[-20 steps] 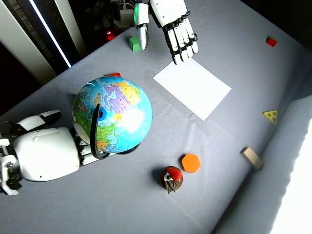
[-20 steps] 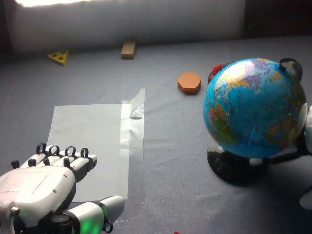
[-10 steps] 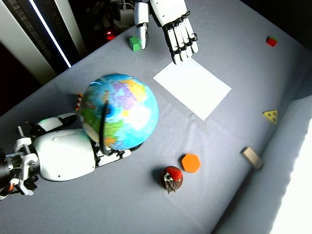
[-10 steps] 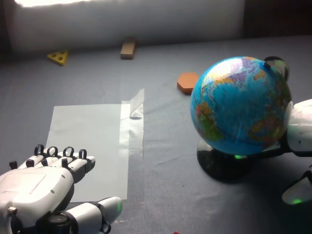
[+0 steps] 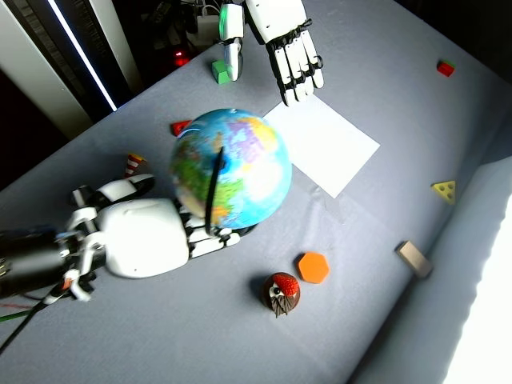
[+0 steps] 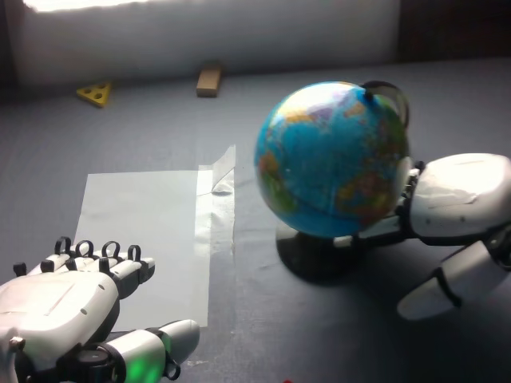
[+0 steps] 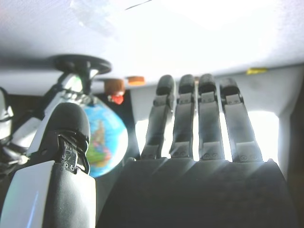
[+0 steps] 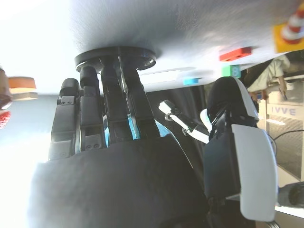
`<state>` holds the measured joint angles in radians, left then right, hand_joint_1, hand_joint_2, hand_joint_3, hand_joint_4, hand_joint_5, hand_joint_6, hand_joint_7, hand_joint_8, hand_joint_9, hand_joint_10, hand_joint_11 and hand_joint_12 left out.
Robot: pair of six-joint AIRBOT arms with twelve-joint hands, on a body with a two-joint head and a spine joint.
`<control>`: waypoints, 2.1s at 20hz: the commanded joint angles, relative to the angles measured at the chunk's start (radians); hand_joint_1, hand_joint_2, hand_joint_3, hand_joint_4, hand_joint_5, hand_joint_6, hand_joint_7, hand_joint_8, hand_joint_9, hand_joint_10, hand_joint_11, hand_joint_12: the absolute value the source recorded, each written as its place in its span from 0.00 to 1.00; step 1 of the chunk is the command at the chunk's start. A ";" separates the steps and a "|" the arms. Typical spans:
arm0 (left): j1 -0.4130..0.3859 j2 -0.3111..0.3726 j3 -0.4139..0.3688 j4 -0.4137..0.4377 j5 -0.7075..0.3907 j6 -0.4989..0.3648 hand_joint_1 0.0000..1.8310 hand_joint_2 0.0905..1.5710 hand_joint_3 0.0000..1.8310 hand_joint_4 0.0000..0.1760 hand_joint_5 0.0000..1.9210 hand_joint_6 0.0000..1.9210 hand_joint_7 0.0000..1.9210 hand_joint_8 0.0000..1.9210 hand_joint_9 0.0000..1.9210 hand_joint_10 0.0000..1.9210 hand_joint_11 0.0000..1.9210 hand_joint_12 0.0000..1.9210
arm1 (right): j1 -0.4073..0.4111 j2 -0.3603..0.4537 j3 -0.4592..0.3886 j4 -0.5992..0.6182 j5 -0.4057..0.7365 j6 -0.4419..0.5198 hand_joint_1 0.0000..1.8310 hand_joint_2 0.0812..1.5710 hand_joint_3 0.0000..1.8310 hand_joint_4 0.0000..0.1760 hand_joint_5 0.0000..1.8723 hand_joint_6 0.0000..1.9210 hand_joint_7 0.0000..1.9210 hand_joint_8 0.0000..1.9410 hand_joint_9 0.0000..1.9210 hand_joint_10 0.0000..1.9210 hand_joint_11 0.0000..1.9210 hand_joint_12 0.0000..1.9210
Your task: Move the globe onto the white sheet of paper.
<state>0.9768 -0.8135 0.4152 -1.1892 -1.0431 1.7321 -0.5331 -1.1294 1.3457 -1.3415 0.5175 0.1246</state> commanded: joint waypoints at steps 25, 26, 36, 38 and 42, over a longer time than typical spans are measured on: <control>0.013 0.006 -0.003 0.031 -0.081 -0.018 0.04 0.73 0.00 0.00 0.10 0.00 0.10 0.00 0.08 0.00 0.00 0.07 | 0.118 -0.296 -0.008 0.036 -0.288 -0.010 0.00 0.70 0.00 0.00 0.15 0.00 0.12 0.00 0.10 0.00 0.00 0.14; 0.012 0.006 -0.004 0.028 -0.081 -0.018 0.04 0.73 0.00 0.00 0.10 0.00 0.10 0.00 0.08 0.00 0.00 0.07 | 0.122 -0.303 -0.008 0.036 -0.299 -0.008 0.00 0.70 0.00 0.00 0.15 0.00 0.12 0.00 0.10 0.00 0.00 0.14; 0.044 -0.014 0.003 0.030 -0.081 -0.050 0.03 0.73 0.00 0.00 0.10 0.00 0.09 0.00 0.07 0.00 0.00 0.05 | 0.157 -0.385 -0.012 0.036 -0.405 -0.021 0.00 0.70 0.00 0.00 0.11 0.00 0.11 0.00 0.08 0.00 0.00 0.09; 0.050 -0.021 0.009 0.041 -0.081 -0.050 0.03 0.73 0.00 0.00 0.10 0.00 0.09 0.00 0.07 0.00 0.00 0.05 | 0.167 -0.397 -0.012 0.036 -0.413 -0.012 0.00 0.70 0.00 0.00 0.11 0.00 0.10 0.00 0.08 0.00 0.00 0.08; 0.053 -0.030 0.016 0.045 -0.081 -0.050 0.00 0.73 0.00 0.00 0.09 0.00 0.08 0.00 0.07 0.00 0.00 0.05 | 0.178 -0.417 -0.012 0.036 -0.430 0.009 0.00 0.69 0.00 0.00 0.13 0.01 0.10 0.00 0.07 0.00 0.00 0.07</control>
<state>1.0313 -0.8402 0.4259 -1.1957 -1.0546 1.6852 -0.3542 -1.5436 1.3415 -1.3060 0.0467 0.1287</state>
